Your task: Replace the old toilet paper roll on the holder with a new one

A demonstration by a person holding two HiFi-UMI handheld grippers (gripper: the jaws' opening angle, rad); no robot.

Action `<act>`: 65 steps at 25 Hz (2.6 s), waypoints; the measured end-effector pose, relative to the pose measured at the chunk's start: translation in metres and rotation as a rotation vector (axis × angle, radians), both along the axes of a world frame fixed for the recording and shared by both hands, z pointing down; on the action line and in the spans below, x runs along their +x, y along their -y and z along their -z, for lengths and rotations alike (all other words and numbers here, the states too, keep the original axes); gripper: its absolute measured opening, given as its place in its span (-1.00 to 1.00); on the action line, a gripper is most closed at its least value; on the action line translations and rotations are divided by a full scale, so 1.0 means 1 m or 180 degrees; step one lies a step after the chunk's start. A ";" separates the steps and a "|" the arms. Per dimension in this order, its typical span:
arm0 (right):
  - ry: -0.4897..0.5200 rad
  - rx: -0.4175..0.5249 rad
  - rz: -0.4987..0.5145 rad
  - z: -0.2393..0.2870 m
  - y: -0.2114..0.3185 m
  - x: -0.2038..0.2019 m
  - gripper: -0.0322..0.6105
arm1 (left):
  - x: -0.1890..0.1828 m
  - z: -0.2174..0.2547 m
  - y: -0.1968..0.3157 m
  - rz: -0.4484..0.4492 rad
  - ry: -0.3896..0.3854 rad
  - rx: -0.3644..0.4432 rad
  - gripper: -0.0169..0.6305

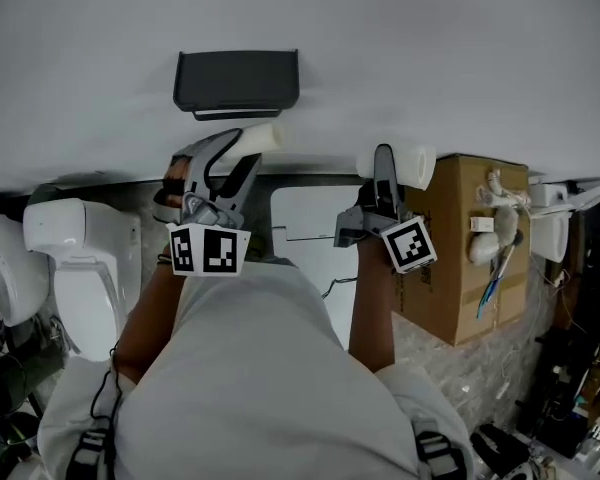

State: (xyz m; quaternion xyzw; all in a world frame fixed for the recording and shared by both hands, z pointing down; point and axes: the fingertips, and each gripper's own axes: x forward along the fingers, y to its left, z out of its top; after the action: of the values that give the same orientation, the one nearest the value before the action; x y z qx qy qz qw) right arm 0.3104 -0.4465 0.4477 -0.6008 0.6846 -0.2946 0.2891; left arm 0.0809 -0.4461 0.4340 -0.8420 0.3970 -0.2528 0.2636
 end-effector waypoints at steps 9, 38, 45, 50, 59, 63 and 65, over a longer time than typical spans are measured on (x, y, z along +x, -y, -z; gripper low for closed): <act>0.1139 0.0137 0.0271 -0.001 0.035 -0.051 0.08 | -0.088 0.004 0.003 0.0606 -0.0067 -0.0035 -0.32; 0.2439 0.0157 0.0577 -0.013 0.070 -0.158 0.08 | -0.203 0.010 -0.016 0.1104 -0.0033 -0.0102 -0.32; 0.2456 0.0090 0.0757 -0.017 0.077 -0.186 0.06 | -0.208 0.005 -0.017 0.1152 -0.0006 -0.0145 -0.32; 0.2499 0.0035 0.0852 -0.015 0.078 -0.199 0.06 | -0.211 0.009 -0.022 0.1222 -0.0026 -0.0146 -0.32; 0.2525 -0.0048 0.1056 -0.019 0.071 -0.253 0.05 | -0.240 0.006 -0.042 0.1312 -0.0068 -0.0145 -0.32; 0.2570 -0.0071 0.1137 -0.016 0.075 -0.269 0.05 | -0.246 0.007 -0.046 0.1370 -0.0080 -0.0145 -0.32; 0.2603 -0.0088 0.1165 -0.016 0.079 -0.270 0.05 | -0.244 0.008 -0.045 0.1401 -0.0097 -0.0142 -0.32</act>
State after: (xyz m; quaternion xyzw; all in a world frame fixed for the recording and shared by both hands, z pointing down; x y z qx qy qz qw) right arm 0.0400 -0.5254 0.4633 -0.3077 0.6051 -0.5633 0.4710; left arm -0.1627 -0.4012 0.4255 -0.7444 0.5694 -0.3002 0.1774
